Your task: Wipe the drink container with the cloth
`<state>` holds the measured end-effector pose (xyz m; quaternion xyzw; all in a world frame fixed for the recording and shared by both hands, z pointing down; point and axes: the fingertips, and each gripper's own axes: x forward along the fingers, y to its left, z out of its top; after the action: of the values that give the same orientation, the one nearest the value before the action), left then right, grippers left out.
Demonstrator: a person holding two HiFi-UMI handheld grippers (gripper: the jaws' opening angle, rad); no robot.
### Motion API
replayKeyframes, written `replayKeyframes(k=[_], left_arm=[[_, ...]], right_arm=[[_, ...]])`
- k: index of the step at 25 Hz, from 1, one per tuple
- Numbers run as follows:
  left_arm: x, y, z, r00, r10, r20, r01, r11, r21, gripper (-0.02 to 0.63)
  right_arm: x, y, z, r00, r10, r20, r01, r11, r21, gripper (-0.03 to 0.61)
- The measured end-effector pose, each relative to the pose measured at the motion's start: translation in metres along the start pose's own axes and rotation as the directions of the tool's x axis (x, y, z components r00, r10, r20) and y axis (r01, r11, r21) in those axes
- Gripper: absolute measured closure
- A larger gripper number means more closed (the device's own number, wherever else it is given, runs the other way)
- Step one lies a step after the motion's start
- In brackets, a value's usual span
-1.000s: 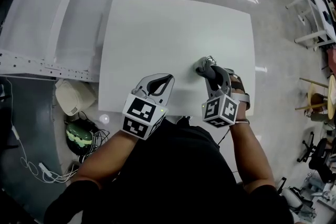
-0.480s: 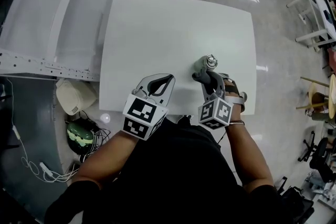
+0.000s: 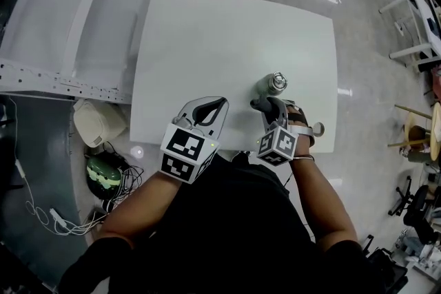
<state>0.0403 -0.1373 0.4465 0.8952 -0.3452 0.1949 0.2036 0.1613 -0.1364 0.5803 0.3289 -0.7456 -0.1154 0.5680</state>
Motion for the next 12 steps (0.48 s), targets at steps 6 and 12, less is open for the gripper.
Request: replayKeyframes(k=[6,12], left_arm=[[-0.001,0.002,-0.003,1.0,0.01,-0.001,-0.01,1.0,-0.007,0.597],[-0.006,0.006,-0.004,1.0,0.022,0.001,-0.022,1.0,-0.014,0.597]], right_arm=[[0.02,0.016,-0.012,0.998,0.038,-0.04,-0.039,0.999,-0.024,0.462],[0.025,0.022,-0.01,0.995,0.074,-0.066,-0.075,0.997,-0.026,0.462]])
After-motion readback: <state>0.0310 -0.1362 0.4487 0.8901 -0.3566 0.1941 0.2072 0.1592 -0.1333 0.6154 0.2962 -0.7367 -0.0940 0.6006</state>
